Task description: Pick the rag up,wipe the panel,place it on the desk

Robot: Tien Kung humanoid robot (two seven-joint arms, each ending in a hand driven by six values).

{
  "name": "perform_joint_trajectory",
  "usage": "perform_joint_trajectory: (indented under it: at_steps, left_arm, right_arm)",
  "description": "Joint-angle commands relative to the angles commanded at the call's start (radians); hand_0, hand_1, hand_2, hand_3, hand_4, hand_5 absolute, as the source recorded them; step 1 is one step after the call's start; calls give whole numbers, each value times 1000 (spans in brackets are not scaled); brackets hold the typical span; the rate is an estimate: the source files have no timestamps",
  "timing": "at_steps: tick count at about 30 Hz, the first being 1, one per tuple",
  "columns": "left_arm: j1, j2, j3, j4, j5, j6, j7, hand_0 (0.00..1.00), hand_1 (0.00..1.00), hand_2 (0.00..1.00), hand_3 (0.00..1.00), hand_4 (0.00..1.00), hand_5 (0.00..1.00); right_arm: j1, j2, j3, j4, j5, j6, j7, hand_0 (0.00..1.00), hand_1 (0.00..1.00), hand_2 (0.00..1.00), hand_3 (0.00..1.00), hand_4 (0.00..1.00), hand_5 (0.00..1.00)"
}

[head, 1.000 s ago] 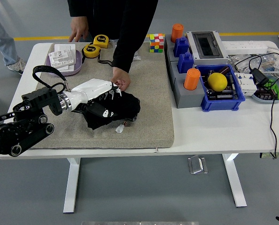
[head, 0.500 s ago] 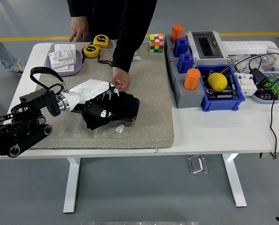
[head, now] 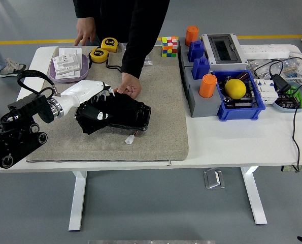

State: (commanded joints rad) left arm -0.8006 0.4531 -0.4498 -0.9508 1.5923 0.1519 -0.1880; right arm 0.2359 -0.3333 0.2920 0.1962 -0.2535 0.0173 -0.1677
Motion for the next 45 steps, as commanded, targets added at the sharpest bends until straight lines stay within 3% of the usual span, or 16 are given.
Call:
perform_joint_trajectory:
  at_steps: [15,35,45]
  left_arm:
    - [13,30,-28,25,-16,41,41,267,194,341,555,717,9]
    - [49,84,-93,57,-19,63,38,265,194,340,554,715,8]
    - [60,96,-116,70,-18,67,33,265,193,339,554,713,8]
  right_arm:
    - [-2,1,-8,-7,-4,1,-3,778,732,722,679,998,554]
    - [-12,4,-7,-11,7,1,-4,778,731,721,678,998,553]
    - [-15,6,-4,-11,5,1,-4,778,729,721,678,998,553]
